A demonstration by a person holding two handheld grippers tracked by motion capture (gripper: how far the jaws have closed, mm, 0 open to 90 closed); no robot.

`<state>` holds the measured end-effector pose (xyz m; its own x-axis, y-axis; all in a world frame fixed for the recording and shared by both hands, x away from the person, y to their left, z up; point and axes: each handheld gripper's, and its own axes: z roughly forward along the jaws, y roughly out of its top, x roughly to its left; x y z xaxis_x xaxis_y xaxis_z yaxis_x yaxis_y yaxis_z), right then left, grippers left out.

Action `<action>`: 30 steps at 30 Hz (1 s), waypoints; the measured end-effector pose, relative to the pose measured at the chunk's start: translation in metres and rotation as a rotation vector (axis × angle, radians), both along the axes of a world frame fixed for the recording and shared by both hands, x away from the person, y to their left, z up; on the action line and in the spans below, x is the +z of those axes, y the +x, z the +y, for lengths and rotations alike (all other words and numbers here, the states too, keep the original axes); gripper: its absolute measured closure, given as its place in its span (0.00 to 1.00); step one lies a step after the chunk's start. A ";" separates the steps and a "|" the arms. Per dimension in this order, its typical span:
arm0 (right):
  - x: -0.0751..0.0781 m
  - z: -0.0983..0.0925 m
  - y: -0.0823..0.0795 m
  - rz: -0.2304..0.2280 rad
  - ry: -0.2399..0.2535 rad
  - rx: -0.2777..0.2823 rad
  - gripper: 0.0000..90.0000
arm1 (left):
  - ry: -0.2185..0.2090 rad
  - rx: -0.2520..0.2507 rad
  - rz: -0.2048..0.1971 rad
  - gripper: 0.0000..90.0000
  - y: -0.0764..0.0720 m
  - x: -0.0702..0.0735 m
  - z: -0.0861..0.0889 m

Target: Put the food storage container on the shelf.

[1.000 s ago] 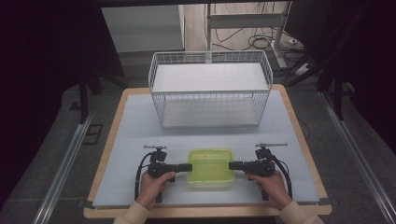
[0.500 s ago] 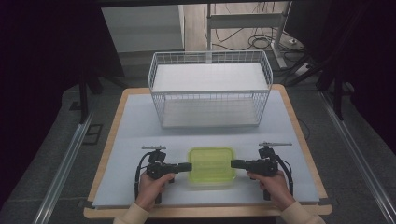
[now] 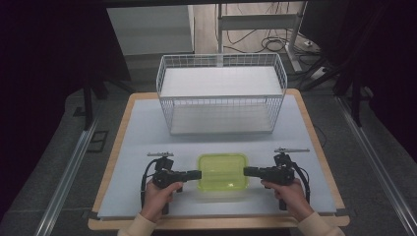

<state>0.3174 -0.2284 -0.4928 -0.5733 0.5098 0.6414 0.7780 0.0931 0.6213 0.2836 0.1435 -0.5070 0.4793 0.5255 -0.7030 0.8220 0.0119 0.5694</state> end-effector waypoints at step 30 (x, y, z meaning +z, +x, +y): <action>0.056 0.002 0.018 -0.091 0.027 -0.005 0.91 | 0.011 0.003 -0.095 0.91 0.023 0.058 0.003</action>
<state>0.3351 -0.2262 -0.4371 -0.6274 0.4962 0.6002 0.7184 0.0713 0.6920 0.3067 0.1468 -0.4487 0.5421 0.5347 -0.6482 0.7640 0.0077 0.6452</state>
